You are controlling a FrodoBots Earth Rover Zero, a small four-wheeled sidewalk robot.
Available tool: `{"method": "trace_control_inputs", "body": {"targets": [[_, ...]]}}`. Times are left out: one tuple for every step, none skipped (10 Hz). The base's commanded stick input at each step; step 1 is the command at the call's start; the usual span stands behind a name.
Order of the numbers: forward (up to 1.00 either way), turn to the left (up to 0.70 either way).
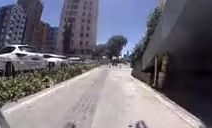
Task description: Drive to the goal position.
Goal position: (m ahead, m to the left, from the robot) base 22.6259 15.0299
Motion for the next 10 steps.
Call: {"method": "trace_control_inputs", "body": {"targets": [[0.70, 0.00], [0.70, 0.00], [0.70, 0.00], [0.70, 0.00], [0.70, 0.00], [0.70, 0.00], [0.70, 0.00], [0.70, 0.00], [0.70, 0.00], [0.70, 0.00]]}}
